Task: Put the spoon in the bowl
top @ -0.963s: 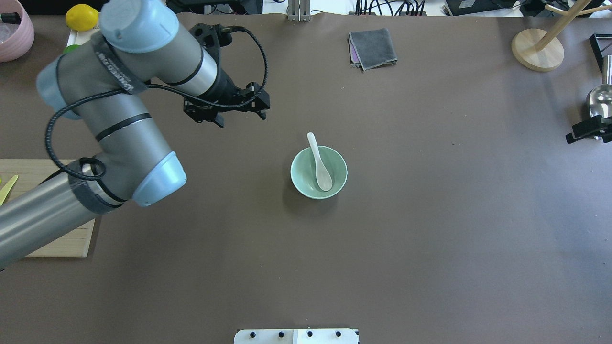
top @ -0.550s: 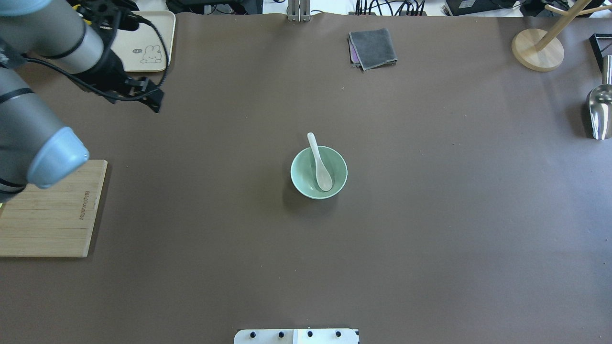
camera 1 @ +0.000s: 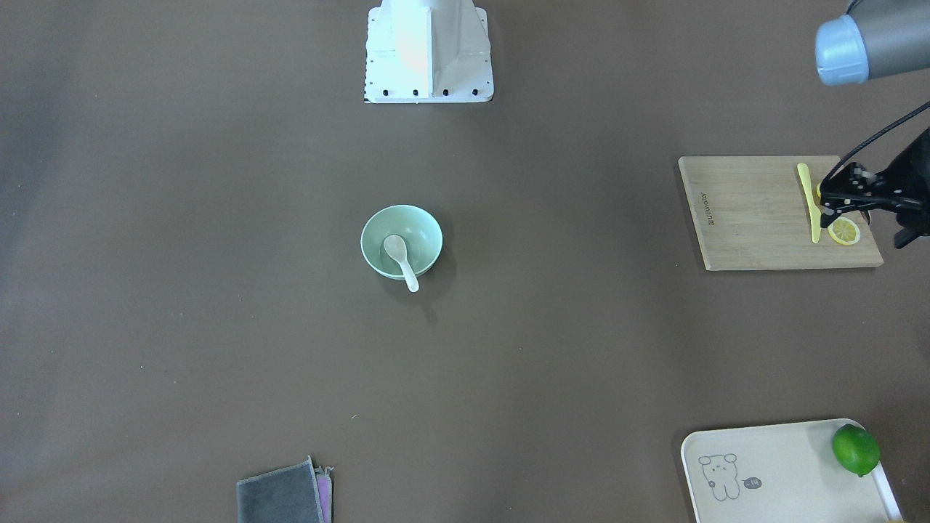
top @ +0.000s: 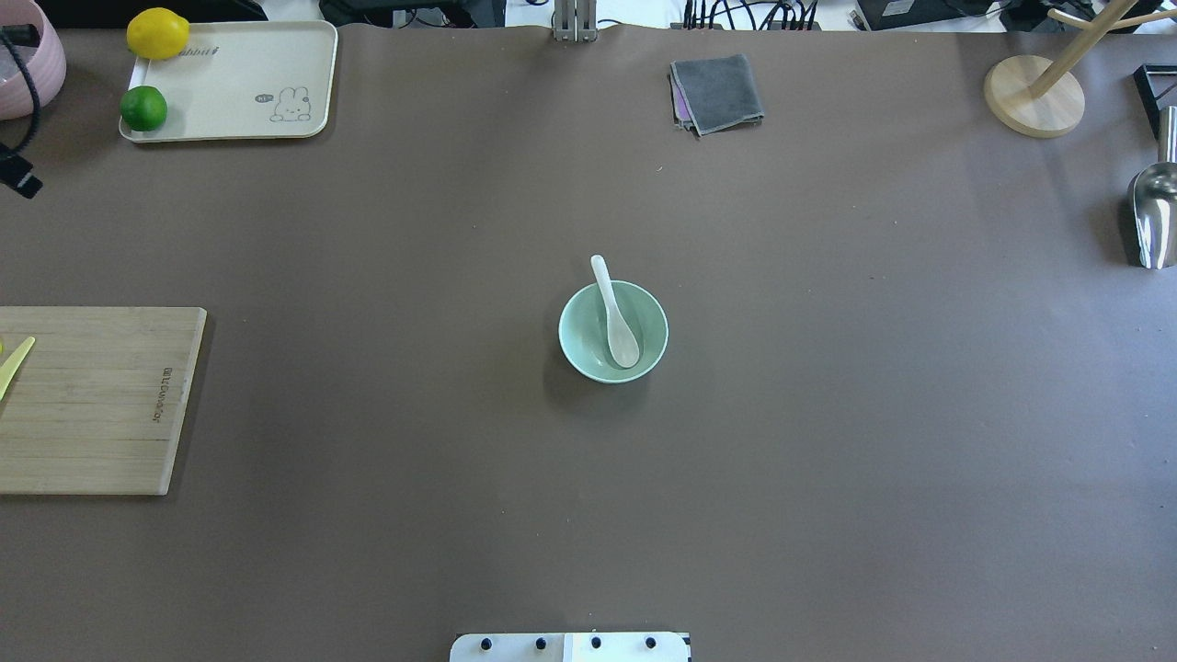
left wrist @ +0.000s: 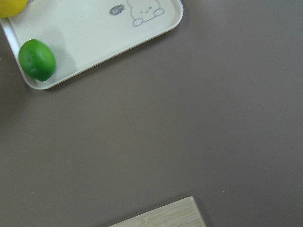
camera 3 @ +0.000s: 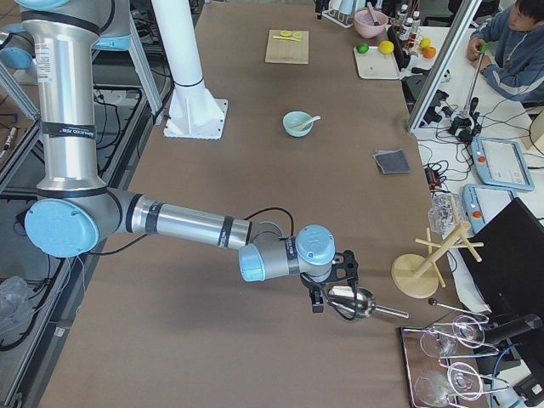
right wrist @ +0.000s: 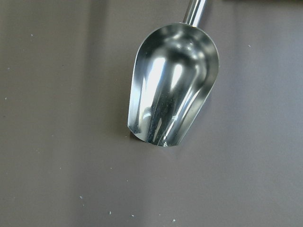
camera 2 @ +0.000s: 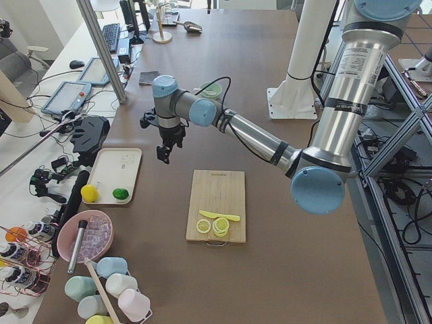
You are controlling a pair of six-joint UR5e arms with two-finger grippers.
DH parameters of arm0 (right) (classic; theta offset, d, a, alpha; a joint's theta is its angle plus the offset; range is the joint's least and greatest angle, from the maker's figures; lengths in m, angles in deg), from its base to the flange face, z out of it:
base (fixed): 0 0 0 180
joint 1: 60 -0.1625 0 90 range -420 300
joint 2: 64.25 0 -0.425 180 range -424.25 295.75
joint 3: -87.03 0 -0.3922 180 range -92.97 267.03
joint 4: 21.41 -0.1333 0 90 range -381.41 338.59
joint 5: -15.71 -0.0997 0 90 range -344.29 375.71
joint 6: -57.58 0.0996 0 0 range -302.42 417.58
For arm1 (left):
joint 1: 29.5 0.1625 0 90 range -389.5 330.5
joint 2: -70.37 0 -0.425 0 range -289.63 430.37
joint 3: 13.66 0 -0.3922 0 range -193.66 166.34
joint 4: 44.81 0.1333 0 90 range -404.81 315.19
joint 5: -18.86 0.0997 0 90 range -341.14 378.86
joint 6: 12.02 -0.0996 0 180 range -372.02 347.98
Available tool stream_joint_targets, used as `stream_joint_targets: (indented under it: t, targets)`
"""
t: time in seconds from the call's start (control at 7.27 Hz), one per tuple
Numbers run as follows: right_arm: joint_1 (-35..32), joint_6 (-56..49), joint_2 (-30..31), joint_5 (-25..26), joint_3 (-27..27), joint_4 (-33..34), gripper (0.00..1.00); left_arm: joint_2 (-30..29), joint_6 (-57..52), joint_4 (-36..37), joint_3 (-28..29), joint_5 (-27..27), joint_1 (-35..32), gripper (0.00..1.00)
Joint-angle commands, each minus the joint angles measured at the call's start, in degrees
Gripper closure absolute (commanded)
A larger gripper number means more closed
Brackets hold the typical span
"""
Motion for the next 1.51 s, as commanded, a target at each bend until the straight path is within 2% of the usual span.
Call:
stream_joint_targets:
  t: [0.0,0.14,0.41,0.69,1.38]
  targets:
    - [-3.0,-3.7,-0.6,-0.5,0.8,4.8,0.0,2.4,-3.0,0.3,3.5,-6.8,-3.9,0.02]
    - [-4.0,-5.0,-1.6,-2.3,1.2,8.8,0.0,4.3,-5.3,0.2,4.8,-8.3,-4.4,0.02]
    - [-3.9,-5.6,-2.4,-2.4,4.0,14.9,0.0,7.4,-17.2,-0.1,9.0,-8.5,-7.1,0.02]
    - [-4.0,-5.8,-2.4,-1.9,4.4,15.3,0.0,9.9,-18.7,0.1,9.5,-8.3,-7.1,0.02]
    - [-5.1,-6.3,-2.6,-1.2,6.4,16.3,0.0,9.2,-18.7,-0.4,11.3,-8.3,-8.2,0.02]
